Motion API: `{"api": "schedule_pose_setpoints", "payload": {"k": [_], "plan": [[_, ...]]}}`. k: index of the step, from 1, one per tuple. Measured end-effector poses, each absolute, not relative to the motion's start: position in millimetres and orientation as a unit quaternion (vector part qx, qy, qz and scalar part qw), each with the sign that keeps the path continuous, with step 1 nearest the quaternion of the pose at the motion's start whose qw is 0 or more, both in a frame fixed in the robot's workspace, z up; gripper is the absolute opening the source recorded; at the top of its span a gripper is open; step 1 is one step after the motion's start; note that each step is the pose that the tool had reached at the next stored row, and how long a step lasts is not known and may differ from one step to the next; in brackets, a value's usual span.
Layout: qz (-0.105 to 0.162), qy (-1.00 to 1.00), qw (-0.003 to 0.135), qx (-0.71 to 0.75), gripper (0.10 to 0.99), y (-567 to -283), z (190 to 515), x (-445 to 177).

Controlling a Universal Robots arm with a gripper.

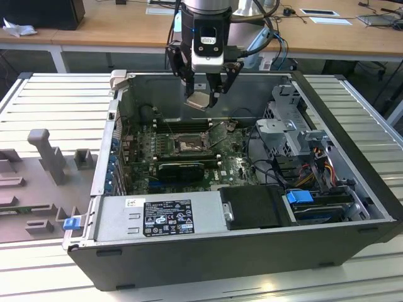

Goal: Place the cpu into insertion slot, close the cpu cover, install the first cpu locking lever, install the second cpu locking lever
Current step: 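Place the cpu into insertion slot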

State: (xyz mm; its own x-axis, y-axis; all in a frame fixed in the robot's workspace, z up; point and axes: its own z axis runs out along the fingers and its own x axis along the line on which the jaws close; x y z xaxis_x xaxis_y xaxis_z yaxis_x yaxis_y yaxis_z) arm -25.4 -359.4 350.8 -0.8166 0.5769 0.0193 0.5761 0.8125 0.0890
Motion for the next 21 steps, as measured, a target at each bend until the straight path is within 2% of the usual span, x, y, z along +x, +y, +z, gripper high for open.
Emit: {"api": "schedule_pose_setpoints", "payload": {"k": [21], "plan": [[0.045,0.916,0.009,0.399,0.541,-359.4,347.9,-25.7]]}}
